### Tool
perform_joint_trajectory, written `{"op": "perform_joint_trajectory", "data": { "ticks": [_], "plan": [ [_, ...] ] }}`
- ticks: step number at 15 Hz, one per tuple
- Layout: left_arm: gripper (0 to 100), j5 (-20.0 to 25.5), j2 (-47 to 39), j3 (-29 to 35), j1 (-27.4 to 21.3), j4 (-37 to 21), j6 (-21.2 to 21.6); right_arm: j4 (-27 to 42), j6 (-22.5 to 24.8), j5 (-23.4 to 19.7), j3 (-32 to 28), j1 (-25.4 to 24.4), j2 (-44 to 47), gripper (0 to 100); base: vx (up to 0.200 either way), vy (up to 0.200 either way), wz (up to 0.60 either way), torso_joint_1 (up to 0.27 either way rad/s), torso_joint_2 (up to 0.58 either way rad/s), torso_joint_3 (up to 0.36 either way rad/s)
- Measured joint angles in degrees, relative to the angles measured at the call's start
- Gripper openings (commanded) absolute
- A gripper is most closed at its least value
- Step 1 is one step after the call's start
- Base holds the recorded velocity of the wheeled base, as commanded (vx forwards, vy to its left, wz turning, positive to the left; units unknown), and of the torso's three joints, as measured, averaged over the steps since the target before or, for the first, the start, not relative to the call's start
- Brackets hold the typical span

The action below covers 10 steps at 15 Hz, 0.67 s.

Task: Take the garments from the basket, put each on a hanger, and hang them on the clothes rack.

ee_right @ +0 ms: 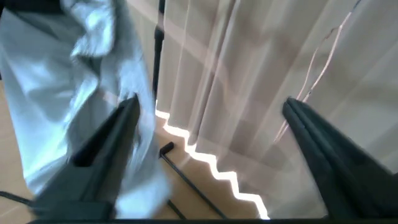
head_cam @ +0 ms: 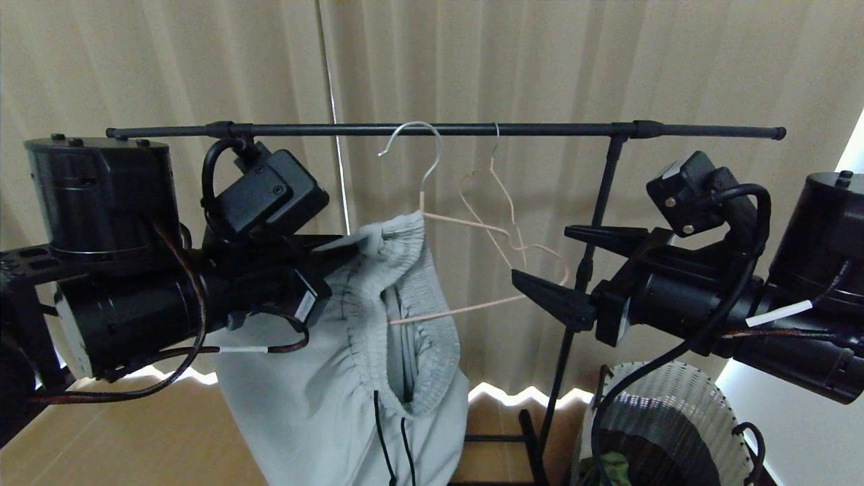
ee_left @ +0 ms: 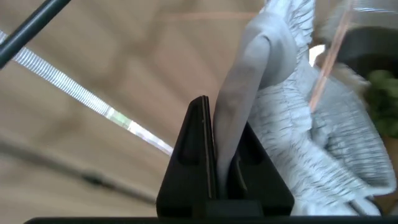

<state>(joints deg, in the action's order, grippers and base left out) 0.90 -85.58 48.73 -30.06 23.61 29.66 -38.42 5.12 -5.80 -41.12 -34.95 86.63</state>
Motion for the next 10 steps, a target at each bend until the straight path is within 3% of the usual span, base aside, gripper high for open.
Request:
{"op": "perform_joint_trajectory", "data": {
  "ticks": [3,6,10],
  "plan": [
    [0,-7.57,-0.45,0.24,0.55,0.06,-7.91,0.0,-0.04,-0.11,2.78,0.44,-1.23,100,0.0,0.0,0.0,0.0,0.0,0.0],
    [0,-7.74,-0.8,1.27,0.05,0.2,-13.68,-0.05,-0.2,-0.18,6.1,0.34,-1.79,100,0.0,0.0,0.0,0.0,0.0,0.0],
    [0,-7.47,-0.74,2.46,-2.24,3.64,-15.63,-0.06,-0.48,-0.33,7.47,-1.87,-0.63,100,0.0,0.0,0.0,0.0,0.0,0.0]
  ]
}}
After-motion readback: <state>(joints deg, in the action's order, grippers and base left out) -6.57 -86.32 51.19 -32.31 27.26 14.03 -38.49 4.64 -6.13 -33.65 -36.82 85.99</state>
